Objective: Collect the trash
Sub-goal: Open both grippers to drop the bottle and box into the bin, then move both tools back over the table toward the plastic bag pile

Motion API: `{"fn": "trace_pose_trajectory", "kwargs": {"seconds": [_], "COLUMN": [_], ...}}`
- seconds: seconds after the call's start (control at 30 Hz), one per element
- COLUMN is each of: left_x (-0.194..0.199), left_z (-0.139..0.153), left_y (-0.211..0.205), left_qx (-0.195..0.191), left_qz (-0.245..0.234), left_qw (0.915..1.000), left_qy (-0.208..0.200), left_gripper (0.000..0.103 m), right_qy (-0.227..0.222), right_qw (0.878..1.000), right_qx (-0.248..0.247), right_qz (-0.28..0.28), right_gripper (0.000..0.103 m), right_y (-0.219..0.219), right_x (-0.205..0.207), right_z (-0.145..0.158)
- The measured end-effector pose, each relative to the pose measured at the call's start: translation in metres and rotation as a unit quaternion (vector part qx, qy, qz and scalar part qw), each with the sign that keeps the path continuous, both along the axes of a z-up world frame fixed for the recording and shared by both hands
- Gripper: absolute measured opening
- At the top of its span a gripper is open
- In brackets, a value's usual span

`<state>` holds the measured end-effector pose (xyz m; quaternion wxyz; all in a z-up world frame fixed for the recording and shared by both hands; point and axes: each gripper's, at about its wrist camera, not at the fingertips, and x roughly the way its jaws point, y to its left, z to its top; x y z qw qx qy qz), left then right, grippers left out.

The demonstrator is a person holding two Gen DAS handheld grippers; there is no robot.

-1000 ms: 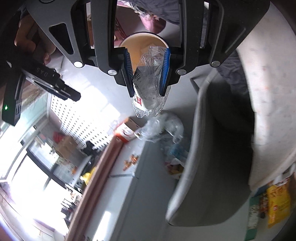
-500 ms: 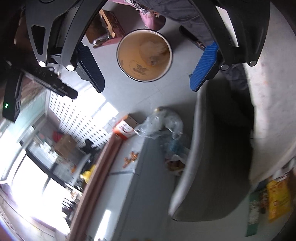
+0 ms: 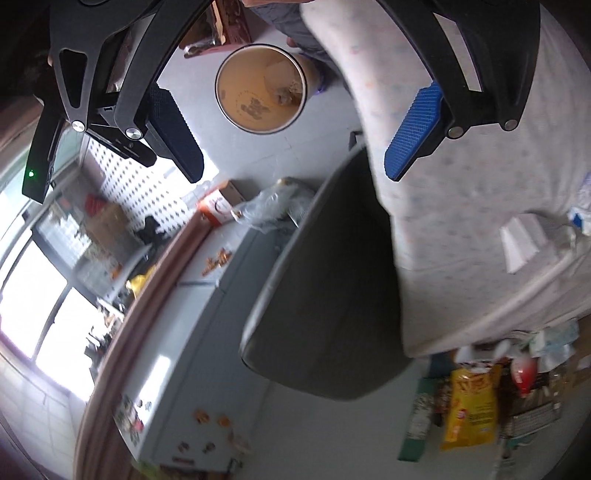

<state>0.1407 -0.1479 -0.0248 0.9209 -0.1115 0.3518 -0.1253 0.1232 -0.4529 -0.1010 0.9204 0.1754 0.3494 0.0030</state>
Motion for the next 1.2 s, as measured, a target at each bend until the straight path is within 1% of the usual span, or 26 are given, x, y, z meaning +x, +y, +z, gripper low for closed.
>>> {"fn": "trace_pose_trajectory", "kwargs": {"seconds": [0.17, 0.47, 0.7, 0.83, 0.93, 1.07, 1.13, 1.2], "left_x": [-0.011, -0.033, -0.05, -0.061, -0.069, -0.08, -0.086, -0.092], "left_z": [0.011, 0.022, 0.025, 0.025, 0.027, 0.028, 0.028, 0.027], "left_y": [0.035, 0.093, 0.133, 0.16, 0.178, 0.202, 0.214, 0.227], "left_qx": [-0.016, -0.038, -0.049, -0.059, -0.062, -0.063, -0.064, -0.066], "left_qz": [0.026, 0.076, 0.115, 0.14, 0.159, 0.185, 0.198, 0.211], "left_qw": [0.9994, 0.9957, 0.9909, 0.9869, 0.9835, 0.9786, 0.9757, 0.9727], "left_qy": [-0.015, -0.036, -0.049, -0.054, -0.06, -0.066, -0.068, -0.069], "left_gripper": [0.097, 0.097, 0.097, 0.097, 0.097, 0.097, 0.097, 0.097], "right_qy": [-0.011, -0.032, -0.042, -0.048, -0.049, -0.052, -0.054, -0.052], "right_qw": [1.0, 0.996, 0.992, 0.987, 0.982, 0.978, 0.976, 0.972], "right_qx": [-0.014, -0.03, -0.034, -0.064, -0.076, -0.101, -0.102, -0.087], "right_qz": [0.025, 0.073, 0.118, 0.142, 0.167, 0.173, 0.184, 0.212], "right_gripper": [0.095, 0.095, 0.095, 0.095, 0.096, 0.096, 0.096, 0.096], "right_y": [0.038, 0.1, 0.143, 0.177, 0.2, 0.228, 0.24, 0.251], "right_x": [0.002, 0.002, 0.002, 0.002, 0.0, -0.003, -0.004, -0.004], "right_z": [0.019, 0.052, 0.067, 0.074, 0.077, 0.082, 0.083, 0.084]}}
